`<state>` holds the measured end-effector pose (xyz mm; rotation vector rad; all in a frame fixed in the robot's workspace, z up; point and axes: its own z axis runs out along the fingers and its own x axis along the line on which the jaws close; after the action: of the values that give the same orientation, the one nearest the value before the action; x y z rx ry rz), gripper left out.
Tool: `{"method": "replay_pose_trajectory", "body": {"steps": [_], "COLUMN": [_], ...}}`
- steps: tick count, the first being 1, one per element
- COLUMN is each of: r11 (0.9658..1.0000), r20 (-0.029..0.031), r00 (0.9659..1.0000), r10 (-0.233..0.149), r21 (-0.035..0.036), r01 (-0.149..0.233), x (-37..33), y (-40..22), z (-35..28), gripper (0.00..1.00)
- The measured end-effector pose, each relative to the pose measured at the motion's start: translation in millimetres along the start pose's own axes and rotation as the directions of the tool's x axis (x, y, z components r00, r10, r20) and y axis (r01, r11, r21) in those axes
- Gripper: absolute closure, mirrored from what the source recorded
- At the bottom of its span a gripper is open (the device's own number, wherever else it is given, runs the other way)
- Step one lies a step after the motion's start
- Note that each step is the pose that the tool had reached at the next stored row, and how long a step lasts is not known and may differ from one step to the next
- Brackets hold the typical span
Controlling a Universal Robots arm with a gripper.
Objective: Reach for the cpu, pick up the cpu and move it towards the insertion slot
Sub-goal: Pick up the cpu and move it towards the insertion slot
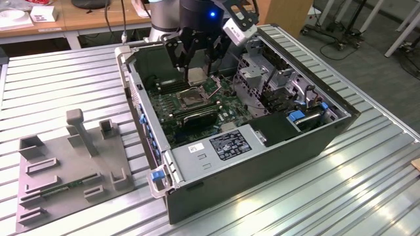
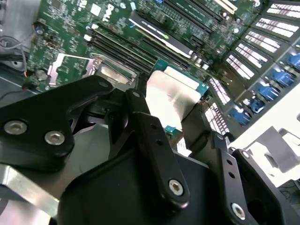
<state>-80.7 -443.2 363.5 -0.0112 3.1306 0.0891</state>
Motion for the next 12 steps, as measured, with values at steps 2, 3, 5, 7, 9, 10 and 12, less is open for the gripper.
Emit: {"method": "replay_pose_trajectory", "body": {"steps": [2, 3, 5, 7, 9, 10, 12], "r11": [1.0000, 1.0000, 1.0000, 1.0000, 1.0000, 1.0000, 1.0000], "r20": [0.0000, 0.0000, 0.0000, 0.0000, 0.0000, 0.0000, 0.0000], "r00": [1.0000, 1.0000, 1.0000, 1.0000, 1.0000, 1.0000, 1.0000], "r10": [0.000, 0.000, 0.000, 0.000, 0.000, 0.000, 0.000], "r21": [-0.0001, 0.0000, 0.0000, 0.0000, -0.0001, -0.0001, 0.0000], "r01": [0.000, 0.000, 0.000, 0.000, 0.000, 0.000, 0.000], "x": [-3.7, -5.6, -9.1, -12.2, -15.1, -16.3, -17.9], "y": [0.0, 0.0, -0.1, -0.1, -0.1, -0.1, -0.1], "z": [0.1, 0.1, 0.2, 0.2, 0.3, 0.3, 0.3], "gripper": [0.46, 0.46, 0.46, 0.46, 0.46, 0.46, 0.46]}}
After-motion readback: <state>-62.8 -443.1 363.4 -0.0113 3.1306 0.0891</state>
